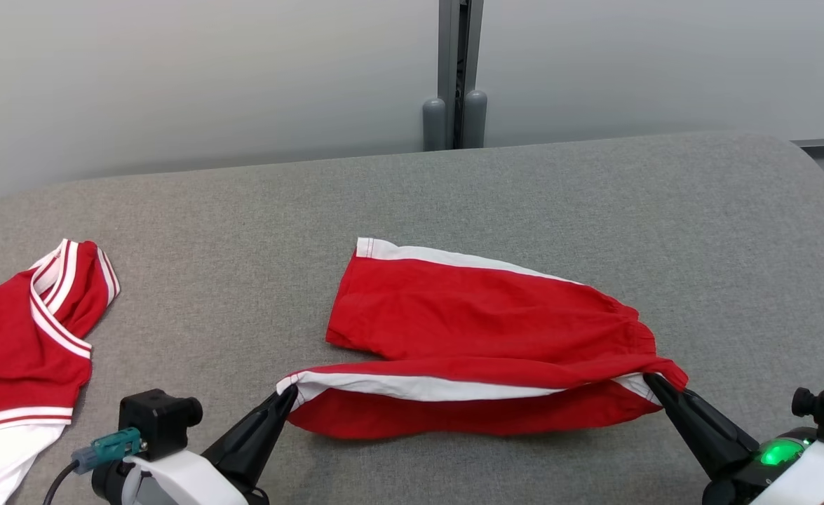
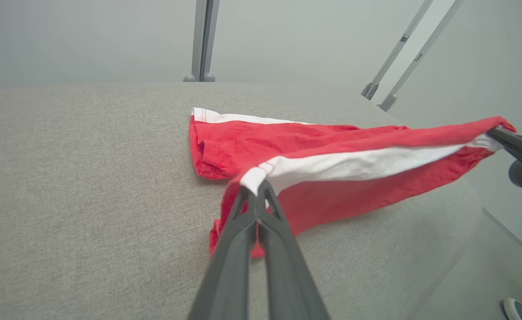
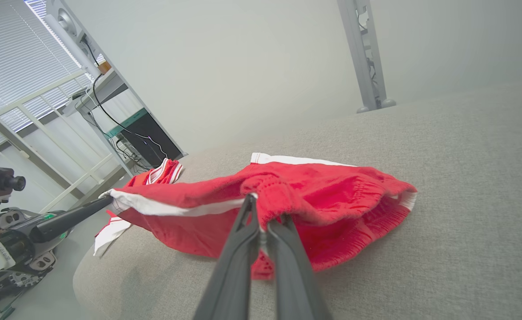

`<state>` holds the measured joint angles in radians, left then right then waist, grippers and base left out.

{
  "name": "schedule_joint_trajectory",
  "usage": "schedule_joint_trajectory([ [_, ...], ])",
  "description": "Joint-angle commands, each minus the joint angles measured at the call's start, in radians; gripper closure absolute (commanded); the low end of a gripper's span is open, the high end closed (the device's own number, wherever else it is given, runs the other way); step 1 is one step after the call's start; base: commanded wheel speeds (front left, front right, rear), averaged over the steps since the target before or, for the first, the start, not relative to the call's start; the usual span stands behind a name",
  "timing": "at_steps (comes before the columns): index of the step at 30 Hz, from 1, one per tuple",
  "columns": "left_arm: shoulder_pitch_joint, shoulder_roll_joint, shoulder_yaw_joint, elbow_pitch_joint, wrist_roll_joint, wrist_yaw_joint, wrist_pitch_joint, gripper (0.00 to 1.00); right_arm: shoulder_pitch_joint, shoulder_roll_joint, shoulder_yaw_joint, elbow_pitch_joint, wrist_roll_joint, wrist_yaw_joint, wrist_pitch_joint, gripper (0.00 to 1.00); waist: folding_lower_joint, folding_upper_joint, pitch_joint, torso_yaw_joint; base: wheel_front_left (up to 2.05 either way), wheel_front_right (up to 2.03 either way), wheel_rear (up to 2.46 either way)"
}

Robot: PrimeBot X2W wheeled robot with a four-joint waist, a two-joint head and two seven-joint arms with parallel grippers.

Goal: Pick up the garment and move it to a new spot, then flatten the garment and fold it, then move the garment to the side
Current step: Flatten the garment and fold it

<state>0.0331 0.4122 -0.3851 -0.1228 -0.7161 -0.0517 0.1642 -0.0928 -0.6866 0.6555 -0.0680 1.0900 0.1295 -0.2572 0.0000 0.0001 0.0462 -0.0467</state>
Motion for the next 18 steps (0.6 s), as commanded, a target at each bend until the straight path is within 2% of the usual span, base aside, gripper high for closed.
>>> schedule_joint_trajectory([
  [1,-0.021,0.004,-0.003,-0.012,0.006,0.000,0.003,1.00,0.000,-0.006,-0.004,-0.009,-0.010,0.002,-0.008,1.00,0.0000,-0.0001,0.008,0.000,0.00,0.00,0.00],
  [9,-0.157,-0.001,0.005,0.036,0.005,-0.022,0.020,1.00,-0.144,0.017,0.034,0.008,0.015,0.002,-0.006,1.00,0.0000,-0.0001,0.066,-0.023,0.00,0.00,0.00],
  [18,-0.555,0.001,-0.014,0.251,-0.046,-0.074,0.060,1.00,-0.502,-0.002,0.135,0.061,0.180,0.002,0.052,1.00,0.0000,-0.0001,0.212,-0.039,0.00,0.00,0.00],
])
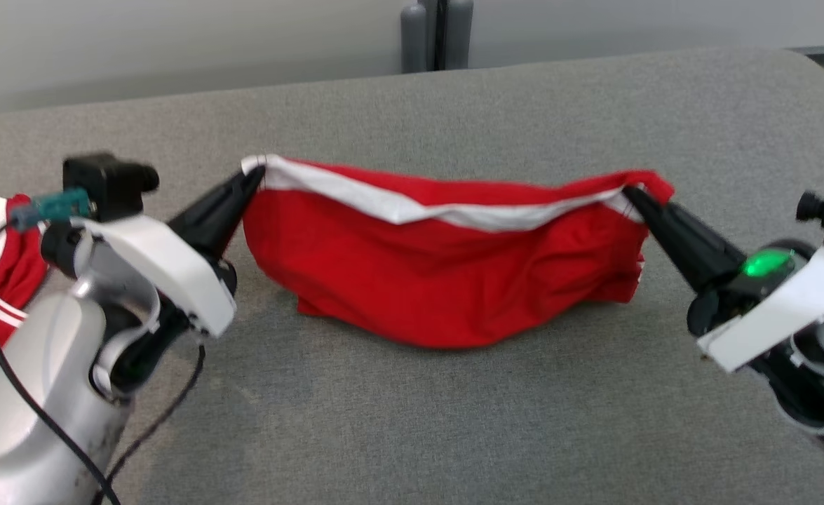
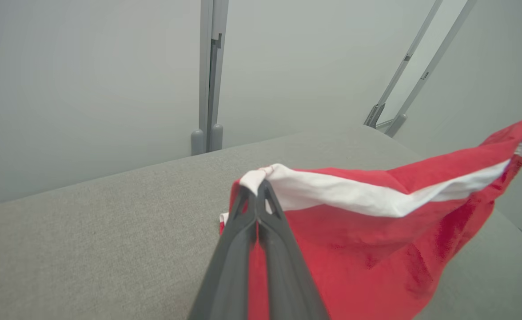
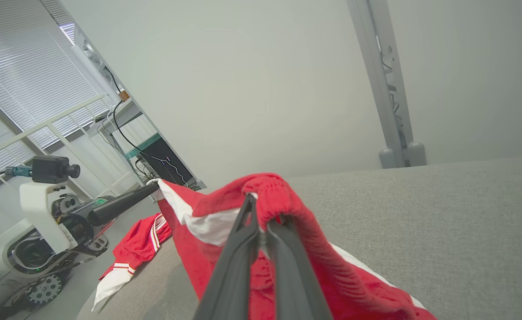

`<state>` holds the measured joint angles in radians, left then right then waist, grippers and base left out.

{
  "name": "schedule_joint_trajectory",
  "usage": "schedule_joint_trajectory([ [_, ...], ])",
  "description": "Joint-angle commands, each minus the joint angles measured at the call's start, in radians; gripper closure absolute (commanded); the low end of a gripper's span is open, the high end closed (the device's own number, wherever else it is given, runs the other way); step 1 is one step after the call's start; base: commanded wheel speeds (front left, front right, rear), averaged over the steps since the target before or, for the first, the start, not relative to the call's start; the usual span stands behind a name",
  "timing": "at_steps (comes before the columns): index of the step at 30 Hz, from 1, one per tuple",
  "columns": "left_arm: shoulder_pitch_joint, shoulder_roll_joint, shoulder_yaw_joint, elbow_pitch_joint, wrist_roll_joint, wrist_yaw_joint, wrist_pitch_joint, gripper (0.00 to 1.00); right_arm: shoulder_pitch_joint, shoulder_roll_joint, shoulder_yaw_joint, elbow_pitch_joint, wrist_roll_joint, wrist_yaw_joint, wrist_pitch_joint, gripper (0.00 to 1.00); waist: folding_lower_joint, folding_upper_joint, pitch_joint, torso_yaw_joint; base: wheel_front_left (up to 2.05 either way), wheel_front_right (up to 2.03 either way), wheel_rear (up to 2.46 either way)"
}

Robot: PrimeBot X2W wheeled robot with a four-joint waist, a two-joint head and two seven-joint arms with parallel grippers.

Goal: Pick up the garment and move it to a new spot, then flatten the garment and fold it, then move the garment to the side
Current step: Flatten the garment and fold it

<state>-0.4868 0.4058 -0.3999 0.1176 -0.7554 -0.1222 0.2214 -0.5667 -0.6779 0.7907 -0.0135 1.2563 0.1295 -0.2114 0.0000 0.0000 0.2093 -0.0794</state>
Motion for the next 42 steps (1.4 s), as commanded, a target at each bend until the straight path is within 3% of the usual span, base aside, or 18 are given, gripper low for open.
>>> schedule_joint_trajectory([
  [1,-0.086,0.008,-0.007,0.037,-0.009,-0.006,0.010,1.00,-0.072,-0.010,0.007,0.010,0.040,0.002,0.016,1.00,0.0000,0.0000,0.070,-0.006,0.00,0.00,0.00],
  [11,-0.596,-0.015,-0.109,0.321,-0.062,-0.008,0.046,1.00,-0.482,-0.044,0.053,0.115,0.170,0.002,0.150,1.00,0.0000,0.0000,0.277,0.014,0.00,0.00,0.00],
  [16,-0.830,-0.045,-0.096,0.496,-0.069,-0.008,0.017,1.00,-0.673,-0.049,0.051,0.166,0.179,0.002,0.182,1.00,0.0000,0.0000,0.373,0.020,0.00,0.00,0.00],
  [24,-1.110,-0.091,-0.055,0.706,-0.046,0.002,-0.088,1.00,-0.911,-0.012,0.019,0.256,0.197,0.002,0.135,1.00,0.0000,0.0000,0.457,0.016,0.00,0.00,0.00],
  [29,-1.275,-0.096,-0.045,0.792,0.000,0.004,-0.222,1.00,-1.061,0.009,-0.040,0.329,0.196,0.001,0.030,1.00,0.0000,0.0000,0.492,0.015,0.00,0.00,0.00],
  [35,-1.363,-0.129,-0.055,0.856,-0.006,-0.003,-0.323,1.00,-1.132,0.024,-0.050,0.367,0.184,0.000,-0.037,1.00,0.0000,0.0000,0.504,0.031,0.00,0.00,0.00],
  [39,-1.333,-0.162,-0.116,0.858,-0.034,-0.007,-0.276,1.00,-1.088,0.015,0.047,0.329,0.223,0.001,0.054,1.00,0.0000,0.0000,0.506,0.037,0.00,0.00,0.00],
  [42,-1.267,-0.156,-0.196,0.828,-0.092,-0.007,-0.148,1.00,-1.047,-0.004,0.126,0.306,0.250,0.001,0.144,1.00,0.0000,0.0000,0.507,0.039,0.00,0.00,0.00],
])
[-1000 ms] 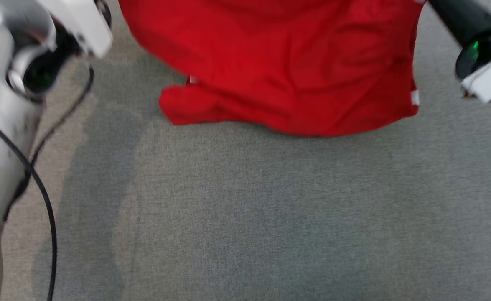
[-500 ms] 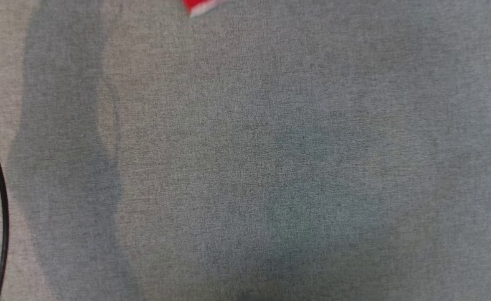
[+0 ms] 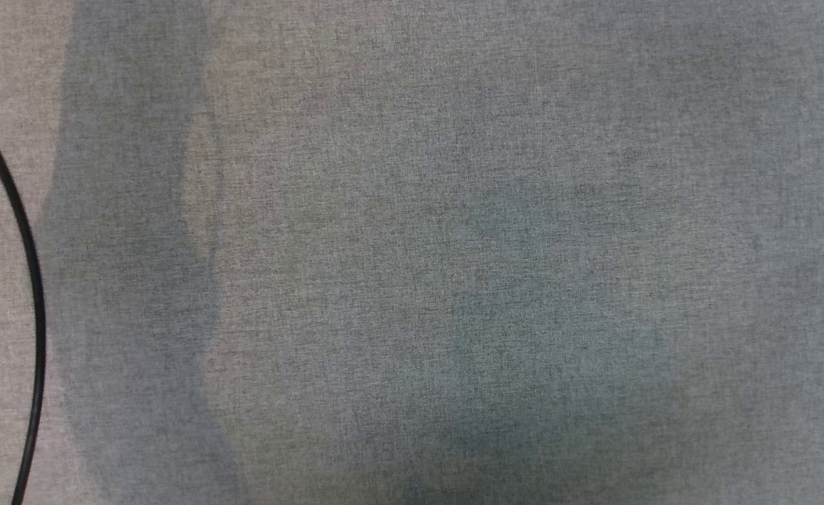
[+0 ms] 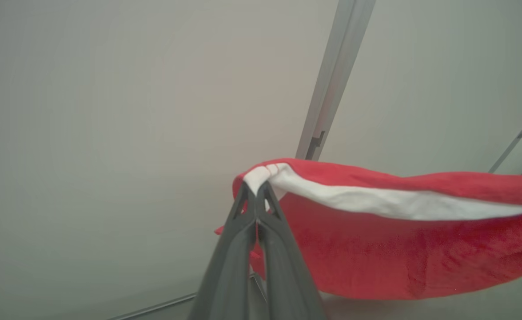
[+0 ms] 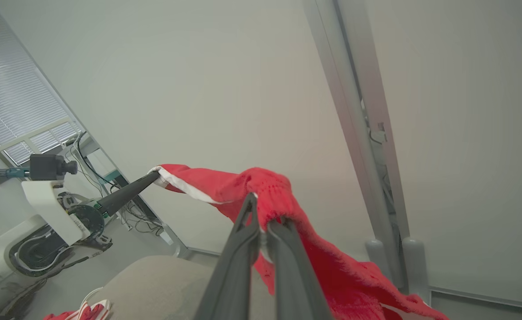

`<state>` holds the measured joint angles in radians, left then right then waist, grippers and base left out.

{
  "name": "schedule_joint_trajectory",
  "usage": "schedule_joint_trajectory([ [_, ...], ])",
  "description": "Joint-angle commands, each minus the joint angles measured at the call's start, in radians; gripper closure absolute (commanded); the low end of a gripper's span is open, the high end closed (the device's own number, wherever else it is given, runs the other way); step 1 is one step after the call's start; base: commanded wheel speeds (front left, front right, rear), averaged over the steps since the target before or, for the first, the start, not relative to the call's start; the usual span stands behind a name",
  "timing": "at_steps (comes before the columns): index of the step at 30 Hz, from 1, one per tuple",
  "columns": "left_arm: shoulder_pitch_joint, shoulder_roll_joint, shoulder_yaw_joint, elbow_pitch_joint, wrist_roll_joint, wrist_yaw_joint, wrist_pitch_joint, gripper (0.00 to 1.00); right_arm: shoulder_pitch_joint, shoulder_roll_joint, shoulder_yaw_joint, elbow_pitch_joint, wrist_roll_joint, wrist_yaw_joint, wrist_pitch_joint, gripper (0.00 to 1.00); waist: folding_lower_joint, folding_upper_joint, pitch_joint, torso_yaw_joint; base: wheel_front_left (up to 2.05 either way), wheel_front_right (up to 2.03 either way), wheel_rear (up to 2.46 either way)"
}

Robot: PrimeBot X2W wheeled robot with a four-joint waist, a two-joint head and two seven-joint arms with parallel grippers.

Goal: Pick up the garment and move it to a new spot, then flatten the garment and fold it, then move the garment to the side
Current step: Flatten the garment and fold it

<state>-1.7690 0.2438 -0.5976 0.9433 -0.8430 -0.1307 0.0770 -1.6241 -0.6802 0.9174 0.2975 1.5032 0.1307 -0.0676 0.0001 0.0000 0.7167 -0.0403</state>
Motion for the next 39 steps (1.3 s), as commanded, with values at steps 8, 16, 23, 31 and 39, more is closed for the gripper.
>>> schedule_joint_trajectory([
  [8,0.196,0.114,-0.174,-0.148,-0.144,0.001,0.164,1.00,0.150,-0.061,0.123,-0.046,0.061,0.000,0.141,1.00,-0.0001,0.0000,-0.035,0.008,0.00,0.00,0.00],
  [16,0.383,0.227,-0.334,-0.269,-0.251,0.001,0.300,1.00,0.313,-0.069,0.186,-0.116,0.094,0.000,0.158,1.00,-0.0001,0.0000,-0.168,0.001,0.00,0.00,0.00],
  [23,0.589,0.322,-0.400,-0.372,-0.361,0.001,0.348,1.00,0.502,-0.086,0.241,-0.141,0.138,0.000,0.194,1.00,-0.0001,0.0000,-0.345,0.005,0.00,0.00,0.00],
  [31,0.817,0.410,-0.417,-0.501,-0.490,0.001,0.346,1.00,0.726,-0.106,0.254,-0.158,0.175,0.000,0.205,1.00,-0.0001,0.0000,-0.528,0.011,0.00,0.00,0.00],
  [39,1.065,0.526,-0.426,-0.749,-0.580,0.033,0.292,1.00,0.920,-0.150,0.270,-0.244,0.106,0.000,0.103,1.00,-0.0001,0.0000,-0.607,-0.006,0.00,0.00,0.00],
])
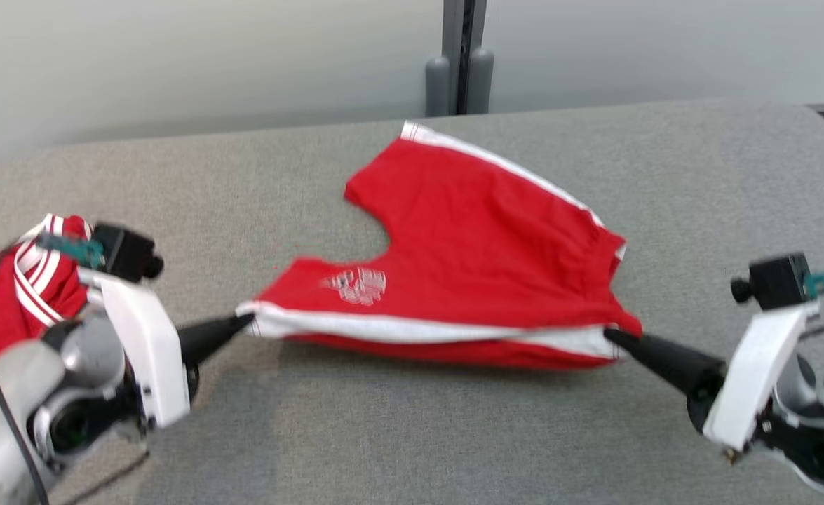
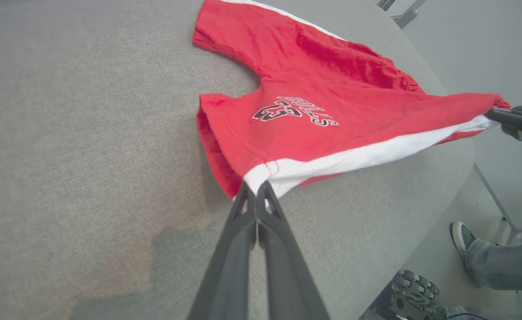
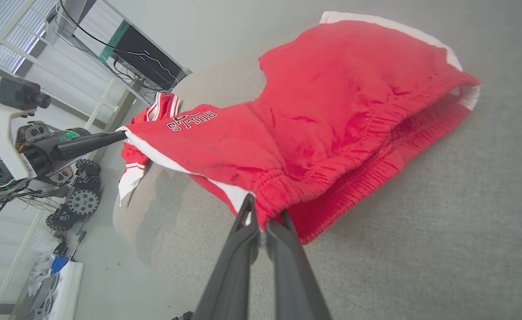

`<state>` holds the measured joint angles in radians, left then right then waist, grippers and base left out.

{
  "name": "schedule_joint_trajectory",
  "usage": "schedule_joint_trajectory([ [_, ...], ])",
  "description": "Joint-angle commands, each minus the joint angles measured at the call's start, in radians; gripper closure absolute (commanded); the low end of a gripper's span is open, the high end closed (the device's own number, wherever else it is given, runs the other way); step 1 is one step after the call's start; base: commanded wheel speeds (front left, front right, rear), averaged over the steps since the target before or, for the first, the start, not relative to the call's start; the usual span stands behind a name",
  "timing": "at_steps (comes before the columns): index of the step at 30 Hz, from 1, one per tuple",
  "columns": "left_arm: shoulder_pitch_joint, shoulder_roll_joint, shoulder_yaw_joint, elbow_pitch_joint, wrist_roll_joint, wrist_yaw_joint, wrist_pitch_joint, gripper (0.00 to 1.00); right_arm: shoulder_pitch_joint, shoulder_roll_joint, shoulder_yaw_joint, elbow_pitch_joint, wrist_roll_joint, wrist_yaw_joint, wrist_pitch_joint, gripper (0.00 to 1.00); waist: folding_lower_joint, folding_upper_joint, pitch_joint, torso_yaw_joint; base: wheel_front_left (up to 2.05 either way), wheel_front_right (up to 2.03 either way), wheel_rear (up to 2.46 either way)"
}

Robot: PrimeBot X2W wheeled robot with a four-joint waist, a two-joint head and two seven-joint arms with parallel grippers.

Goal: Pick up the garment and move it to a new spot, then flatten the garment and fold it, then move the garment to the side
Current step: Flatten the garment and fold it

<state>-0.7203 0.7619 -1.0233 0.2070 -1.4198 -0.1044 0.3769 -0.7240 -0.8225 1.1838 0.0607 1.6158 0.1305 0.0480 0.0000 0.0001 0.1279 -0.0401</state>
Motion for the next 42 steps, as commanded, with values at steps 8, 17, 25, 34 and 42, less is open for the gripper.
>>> schedule_joint_trajectory([
  [8,0.234,0.122,0.000,-0.312,-0.041,0.116,-0.136,1.00,0.192,-0.085,0.014,-0.114,-0.055,0.001,-0.188,1.00,0.0000,-0.0001,-0.037,-0.014,0.00,0.00,0.00],
  [17,0.354,0.209,0.011,-0.501,-0.038,0.220,-0.237,1.00,0.320,-0.139,-0.019,-0.180,-0.062,0.001,-0.299,1.00,0.0000,-0.0001,-0.038,-0.011,0.00,0.00,0.00],
  [25,0.331,0.205,0.025,-0.507,-0.042,0.220,-0.236,1.00,0.305,-0.143,-0.020,-0.188,-0.069,0.001,-0.281,1.00,0.0000,-0.0001,-0.039,-0.020,0.00,0.00,0.00],
  [34,0.246,0.180,0.062,-0.470,-0.023,0.200,-0.221,1.00,0.272,-0.118,-0.052,-0.173,-0.050,0.001,-0.288,1.00,0.0000,-0.0001,0.002,-0.035,0.00,0.00,0.00],
  [42,0.103,0.125,0.090,-0.373,0.003,0.172,-0.163,1.00,0.221,-0.067,-0.076,-0.145,-0.050,0.001,-0.276,1.00,0.0000,-0.0001,0.063,-0.084,0.00,0.00,0.00],
])
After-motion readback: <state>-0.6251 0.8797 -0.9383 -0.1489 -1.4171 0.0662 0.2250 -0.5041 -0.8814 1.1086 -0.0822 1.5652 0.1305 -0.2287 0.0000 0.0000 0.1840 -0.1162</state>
